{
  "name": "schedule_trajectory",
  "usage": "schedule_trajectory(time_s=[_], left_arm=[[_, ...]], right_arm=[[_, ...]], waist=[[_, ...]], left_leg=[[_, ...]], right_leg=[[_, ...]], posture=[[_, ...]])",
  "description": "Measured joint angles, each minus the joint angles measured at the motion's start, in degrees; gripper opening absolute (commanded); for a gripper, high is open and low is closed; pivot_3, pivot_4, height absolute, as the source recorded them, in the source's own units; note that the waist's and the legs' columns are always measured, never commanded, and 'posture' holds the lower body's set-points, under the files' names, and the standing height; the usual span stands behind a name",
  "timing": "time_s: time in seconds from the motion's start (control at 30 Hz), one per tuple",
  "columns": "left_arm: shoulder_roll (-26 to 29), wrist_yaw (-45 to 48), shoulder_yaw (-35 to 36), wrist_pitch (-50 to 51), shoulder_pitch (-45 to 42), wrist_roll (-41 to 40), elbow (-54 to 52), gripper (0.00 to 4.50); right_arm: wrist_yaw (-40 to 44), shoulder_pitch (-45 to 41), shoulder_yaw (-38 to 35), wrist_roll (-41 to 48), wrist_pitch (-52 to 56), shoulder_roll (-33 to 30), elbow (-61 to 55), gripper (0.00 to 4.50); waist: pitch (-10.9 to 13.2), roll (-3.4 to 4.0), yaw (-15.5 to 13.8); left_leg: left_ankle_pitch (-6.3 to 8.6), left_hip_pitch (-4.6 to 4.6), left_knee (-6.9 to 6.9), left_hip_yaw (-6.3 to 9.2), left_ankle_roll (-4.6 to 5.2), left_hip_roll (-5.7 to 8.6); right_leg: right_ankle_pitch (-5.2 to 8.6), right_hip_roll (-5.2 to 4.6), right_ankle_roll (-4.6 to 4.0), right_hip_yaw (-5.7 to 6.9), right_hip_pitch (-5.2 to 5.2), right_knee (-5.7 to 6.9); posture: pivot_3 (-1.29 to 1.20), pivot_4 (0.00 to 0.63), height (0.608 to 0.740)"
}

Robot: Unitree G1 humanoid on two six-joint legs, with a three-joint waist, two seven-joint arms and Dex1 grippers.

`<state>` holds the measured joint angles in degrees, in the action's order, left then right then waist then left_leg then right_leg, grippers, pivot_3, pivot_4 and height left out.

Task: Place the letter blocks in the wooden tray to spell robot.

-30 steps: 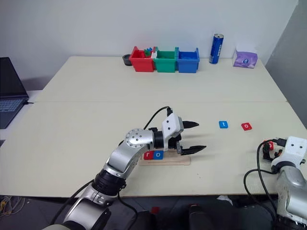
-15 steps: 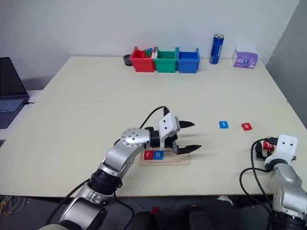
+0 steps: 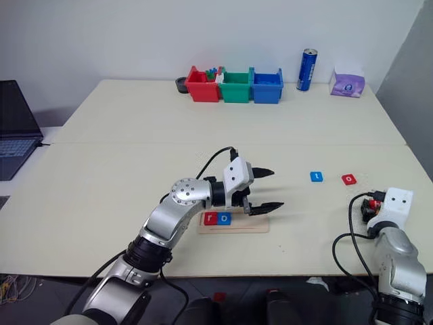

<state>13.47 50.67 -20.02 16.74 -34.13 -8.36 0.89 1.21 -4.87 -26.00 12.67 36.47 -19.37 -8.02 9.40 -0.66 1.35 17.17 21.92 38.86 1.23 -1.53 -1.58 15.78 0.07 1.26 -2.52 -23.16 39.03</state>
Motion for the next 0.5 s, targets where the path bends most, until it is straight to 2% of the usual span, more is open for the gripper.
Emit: schedule_trajectory(time_s=[0.27, 0.5], left_arm=[[1.4, 1.6, 0.1, -1.1, 0.0, -0.2, 1.0, 4.5], [12.0, 13.2, 0.6, -3.0, 4.8, -4.4, -3.5, 4.5]], right_arm=[[-2.4, 4.6, 2.4, 0.0, 7.3, 2.7, -11.2, 1.47], [-1.1, 7.3, 9.7, 3.8, 20.7, 5.0, -25.9, 1.47]], waist=[[0.0, 0.0, 0.2], [0.0, 0.07, 1.0]], left_leg=[[0.0, 0.01, -0.04, 0.04, 0.0, -0.02], [0.0, -0.06, -0.12, 0.1, 0.01, -0.14]], right_leg=[[0.01, 0.02, -0.01, 0.03, -0.01, -0.02], [0.07, 0.18, -0.1, 0.02, -0.07, 0.04]], posture=[[0.0, 0.15, 0.74], [0.0, 0.15, 0.74]])
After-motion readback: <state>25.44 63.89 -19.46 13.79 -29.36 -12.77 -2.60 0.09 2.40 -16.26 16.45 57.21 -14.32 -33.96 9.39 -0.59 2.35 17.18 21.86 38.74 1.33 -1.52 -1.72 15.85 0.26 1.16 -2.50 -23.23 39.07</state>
